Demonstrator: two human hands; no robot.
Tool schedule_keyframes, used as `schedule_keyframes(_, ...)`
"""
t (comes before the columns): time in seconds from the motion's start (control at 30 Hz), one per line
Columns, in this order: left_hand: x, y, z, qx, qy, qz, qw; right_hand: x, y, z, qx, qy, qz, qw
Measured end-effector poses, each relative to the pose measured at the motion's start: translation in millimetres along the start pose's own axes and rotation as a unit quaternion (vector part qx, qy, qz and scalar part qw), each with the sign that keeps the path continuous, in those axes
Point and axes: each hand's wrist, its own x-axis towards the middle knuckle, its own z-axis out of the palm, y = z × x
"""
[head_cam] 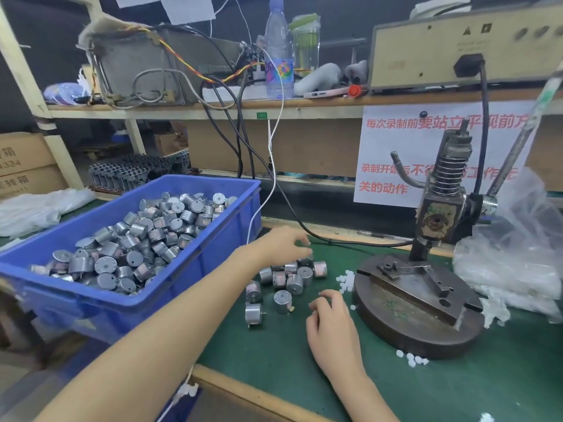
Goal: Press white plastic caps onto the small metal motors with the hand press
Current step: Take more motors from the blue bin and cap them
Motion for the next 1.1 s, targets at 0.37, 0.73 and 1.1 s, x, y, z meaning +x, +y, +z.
schedule_keyframes(0.37, -90.3, -36.1, 91.4, -0.004, 0.087, -0.196, 0.977, -10.9, -6.4, -8.6, -0.005, 0.002, -0.03, 1.0)
schedule_keyframes(0.73, -95.8, 0.8, 116.6, -0.324, 0.173, -0.067, 0.928, -36.6, 14.3, -33.9, 0.102, -0.029, 0.018, 0.994)
schedule_keyframes(1.1, -80.4, 56.8, 145.4, -0.645, 0.117, -0.058, 0.753, -40.8, 32.1, -47.4, 0.38, 0.024, 0.208, 0.901)
